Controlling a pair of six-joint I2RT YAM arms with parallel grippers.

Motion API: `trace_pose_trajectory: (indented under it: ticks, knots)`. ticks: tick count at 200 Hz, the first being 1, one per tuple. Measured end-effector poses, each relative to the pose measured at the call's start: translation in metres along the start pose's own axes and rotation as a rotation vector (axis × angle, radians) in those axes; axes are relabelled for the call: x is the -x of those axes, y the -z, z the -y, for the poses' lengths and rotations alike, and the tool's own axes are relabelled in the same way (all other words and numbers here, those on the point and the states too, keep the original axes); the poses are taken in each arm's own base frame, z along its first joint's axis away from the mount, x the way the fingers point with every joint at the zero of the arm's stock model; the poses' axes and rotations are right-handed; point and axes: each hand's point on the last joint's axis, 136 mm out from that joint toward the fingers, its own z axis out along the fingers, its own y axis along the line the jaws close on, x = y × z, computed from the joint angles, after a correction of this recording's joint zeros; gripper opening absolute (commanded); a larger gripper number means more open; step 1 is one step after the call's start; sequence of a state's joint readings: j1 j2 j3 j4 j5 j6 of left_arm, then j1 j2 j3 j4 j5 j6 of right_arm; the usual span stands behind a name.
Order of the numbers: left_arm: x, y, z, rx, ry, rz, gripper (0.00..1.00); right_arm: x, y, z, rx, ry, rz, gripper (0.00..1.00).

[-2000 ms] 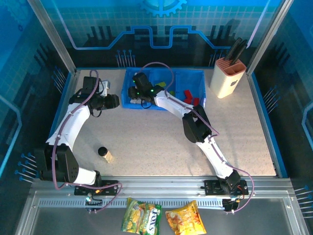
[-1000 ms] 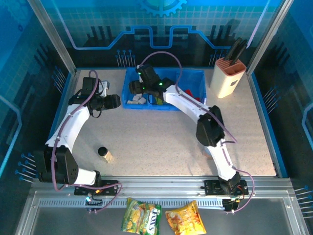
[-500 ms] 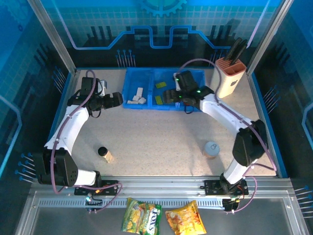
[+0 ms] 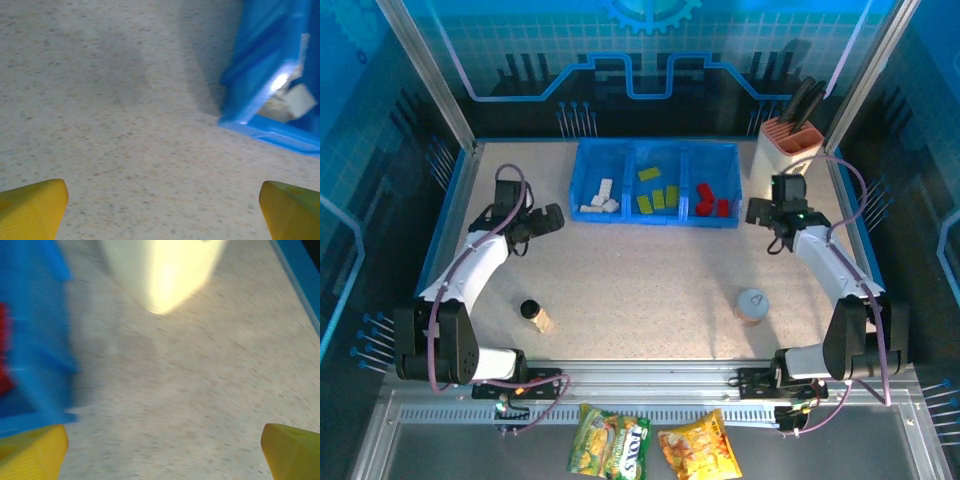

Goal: Sort the legos into containers by color

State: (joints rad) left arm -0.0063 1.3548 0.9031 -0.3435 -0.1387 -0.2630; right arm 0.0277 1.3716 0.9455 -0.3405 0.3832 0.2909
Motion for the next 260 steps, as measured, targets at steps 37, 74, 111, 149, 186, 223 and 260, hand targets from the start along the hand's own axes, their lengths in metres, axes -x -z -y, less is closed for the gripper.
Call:
trace_pose_trajectory:
  ticks: [37, 74, 111, 149, 186, 223, 260]
  knots:
    - [-0.008, -0.018, -0.027, 0.116, -0.050, 0.086, 0.99, -0.031, -0.025, 0.030, -0.071, -0.028, -0.004, 1.00]
    - [-0.029, -0.040, -0.038, 0.124, -0.153, 0.170, 0.99, -0.050, -0.042, 0.029, -0.056, 0.000, 0.084, 1.00]
    - [-0.021, -0.049, -0.024, 0.041, -0.208, 0.252, 0.99, -0.058, -0.046, 0.021, -0.007, 0.042, 0.194, 1.00]
    - [0.005, -0.049, 0.006, -0.109, -0.215, 0.382, 0.99, -0.034, -0.033, -0.015, 0.087, 0.139, 0.329, 1.00]
    - [-0.007, -0.051, 0.012, -0.184, -0.224, 0.416, 0.99, -0.027, -0.024, -0.036, 0.182, 0.159, 0.428, 1.00]
    - [-0.023, -0.055, 0.013, -0.225, -0.235, 0.422, 0.99, -0.047, -0.042, -0.046, 0.230, 0.175, 0.422, 1.00]
    - [-0.016, -0.051, 0.015, -0.233, -0.235, 0.457, 0.99, -0.047, -0.043, -0.056, 0.277, 0.200, 0.422, 1.00]
